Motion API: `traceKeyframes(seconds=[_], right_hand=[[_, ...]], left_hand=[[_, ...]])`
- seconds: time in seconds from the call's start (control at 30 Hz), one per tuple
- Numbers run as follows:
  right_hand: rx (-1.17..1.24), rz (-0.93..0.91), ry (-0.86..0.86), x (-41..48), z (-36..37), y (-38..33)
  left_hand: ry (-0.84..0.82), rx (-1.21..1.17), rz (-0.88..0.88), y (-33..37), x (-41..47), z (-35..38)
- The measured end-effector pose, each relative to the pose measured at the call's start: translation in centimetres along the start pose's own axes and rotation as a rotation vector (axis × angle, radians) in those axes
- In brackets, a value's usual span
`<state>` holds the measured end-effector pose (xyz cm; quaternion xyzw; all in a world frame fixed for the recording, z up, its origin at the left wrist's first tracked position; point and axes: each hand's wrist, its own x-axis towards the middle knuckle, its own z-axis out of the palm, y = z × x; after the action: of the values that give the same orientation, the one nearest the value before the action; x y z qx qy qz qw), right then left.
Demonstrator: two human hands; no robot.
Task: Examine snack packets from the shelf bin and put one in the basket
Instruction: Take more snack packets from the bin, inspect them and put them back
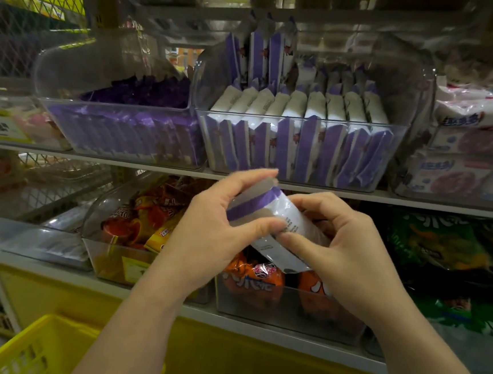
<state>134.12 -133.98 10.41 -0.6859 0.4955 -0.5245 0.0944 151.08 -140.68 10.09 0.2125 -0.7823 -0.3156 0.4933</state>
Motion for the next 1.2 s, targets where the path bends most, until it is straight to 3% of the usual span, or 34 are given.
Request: traceKeyframes(seconds=[0.1,0.23,0.4,0.7,0.97,1.2], right_hand=[[-0.075,-0.054,-0.023,-0.1,0.0,-0.2],[-0.078,-0.02,-0.044,0.0,-1.2,-0.2],[0.149,0.087,-0.01,0.2,-2.7,0.1],[0.408,0.066,0.048,0.0,-2.4,-0.7],[0.542,0.126,0.237,0.1,-1.6,-0.6],[0.814,0.174,0.555,0.3,0.2,-1.1]], left_hand=[[-0.068,-0.112,-0.05,-0.2,0.0,0.1],[-0.027,-0.226,-0.057,-0.6,0.2,-0.4],[0.107,-0.473,-0.088,-1.5,0.1,-1.8],[0.14,-0.783,-0.121,-2.5,0.3,-1.3],[0.367,-0.482,-0.042,-1.3,0.5,0.9],[0.439,-0.247,-0.06,0.2,0.1,3.4]])
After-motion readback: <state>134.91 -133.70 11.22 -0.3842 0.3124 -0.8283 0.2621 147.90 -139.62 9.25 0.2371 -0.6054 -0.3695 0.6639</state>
